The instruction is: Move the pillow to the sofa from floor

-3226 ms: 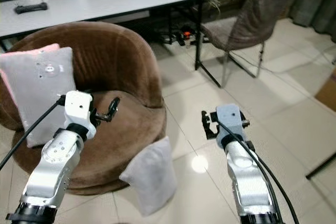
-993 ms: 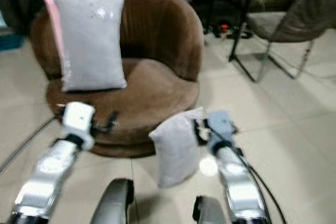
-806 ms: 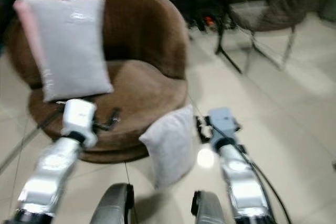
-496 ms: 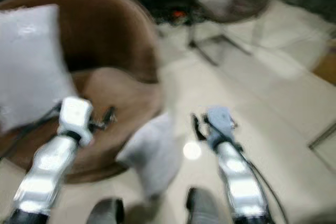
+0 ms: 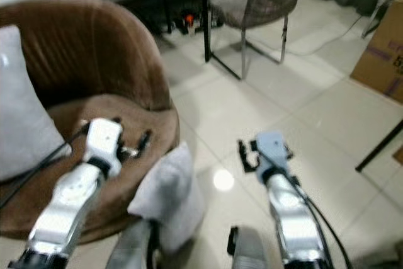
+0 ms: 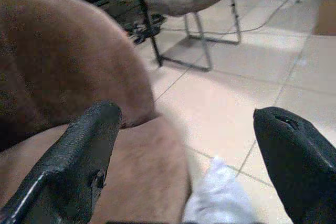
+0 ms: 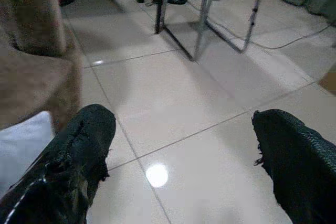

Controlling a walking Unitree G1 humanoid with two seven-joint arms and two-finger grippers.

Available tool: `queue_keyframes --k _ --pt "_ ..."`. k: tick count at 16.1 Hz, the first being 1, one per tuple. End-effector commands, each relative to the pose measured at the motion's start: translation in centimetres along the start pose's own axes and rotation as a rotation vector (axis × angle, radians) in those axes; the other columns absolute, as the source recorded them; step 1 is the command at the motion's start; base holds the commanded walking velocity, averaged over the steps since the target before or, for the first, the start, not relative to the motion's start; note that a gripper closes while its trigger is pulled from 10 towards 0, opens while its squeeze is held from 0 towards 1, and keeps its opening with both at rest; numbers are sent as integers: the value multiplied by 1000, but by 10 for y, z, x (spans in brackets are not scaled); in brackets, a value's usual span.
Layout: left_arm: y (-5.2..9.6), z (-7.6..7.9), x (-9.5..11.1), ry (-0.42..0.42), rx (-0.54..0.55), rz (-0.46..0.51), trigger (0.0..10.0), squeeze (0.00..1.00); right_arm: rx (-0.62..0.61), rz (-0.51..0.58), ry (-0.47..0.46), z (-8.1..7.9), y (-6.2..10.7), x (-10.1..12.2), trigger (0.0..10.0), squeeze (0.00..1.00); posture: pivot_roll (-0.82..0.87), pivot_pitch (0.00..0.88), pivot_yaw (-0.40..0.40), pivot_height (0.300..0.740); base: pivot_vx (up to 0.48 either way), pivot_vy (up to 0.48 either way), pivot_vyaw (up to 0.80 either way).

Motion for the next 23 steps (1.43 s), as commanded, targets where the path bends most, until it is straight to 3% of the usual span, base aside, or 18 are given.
queue_keyframes --k 1,6,7,8,10,11,12,15,16,17,18,20,23 --pt "4 -9 -9 1 32 -47 10000 447 28 11 -5 -6 0 4 10000 0 33 0 57 587 0 0 0" --pt "6 -8 -32 15 -23 -141 10000 439 72 -14 4 -11 8 -4 10000 0 37 0 24 542 0 0 0" --pt "4 -9 -40 12 -42 -167 10000 278 92 -24 16 -12 11 -5 10000 0 34 0 10 532 0 0 0" --pt "0 -13 -52 25 -47 -214 10000 0 115 -32 27 -15 13 -5 10000 0 24 0 -11 527 0 0 0" --pt "-7 -16 -69 17 -46 -289 10000 0 158 -43 33 -18 17 -4 10000 0 14 0 -33 527 0 0 0" --pt "-12 -18 -80 23 -45 -340 10000 761 192 -50 48 -19 20 -4 10000 0 3 0 -51 527 0 0 0" --pt "-20 -18 -87 71 -68 -377 10000 1000 238 -53 75 -22 23 -1 10000 0 -33 0 -48 527 0 0 0" --pt "-34 -28 -86 -9 -28 -419 10000 1000 298 -31 98 -26 28 16 10000 0 -111 0 -47 527 0 0 0" --pt "-39 -32 -84 5 1 -433 10000 1000 319 -33 114 -22 33 22 10000 0 -145 5 -46 527 0 0 0" --pt "-41 -33 -82 13 -6 -425 10000 141 323 -30 121 -22 36 25 10000 0 -165 20 -43 527 0 0 0" --pt "-46 -32 -78 15 -31 -400 10000 0 324 -31 126 -22 41 27 10000 0 -182 40 -44 527 0 0 0" --pt "-53 -28 -70 12 -61 -374 10000 0 325 -51 128 -22 54 26 10000 0 -204 69 -38 527 0 0 0" --pt "-51 -34 -78 -40 -21 -445 10000 0 329 -79 126 -23 65 25 10000 0 -240 94 -25 527 0 0 0"
Point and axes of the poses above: a point about 5 cm out from each wrist's last joint towards the gripper, its own y axis pointing back from the gripper into the wrist, its own x axis along the axis of the wrist's last joint, z = x × y, the point moved 2 cm from there along -y, pointing out of the wrist towards the gripper, and after that the axes turned 1 degree about -y, right-handed, at the moved point
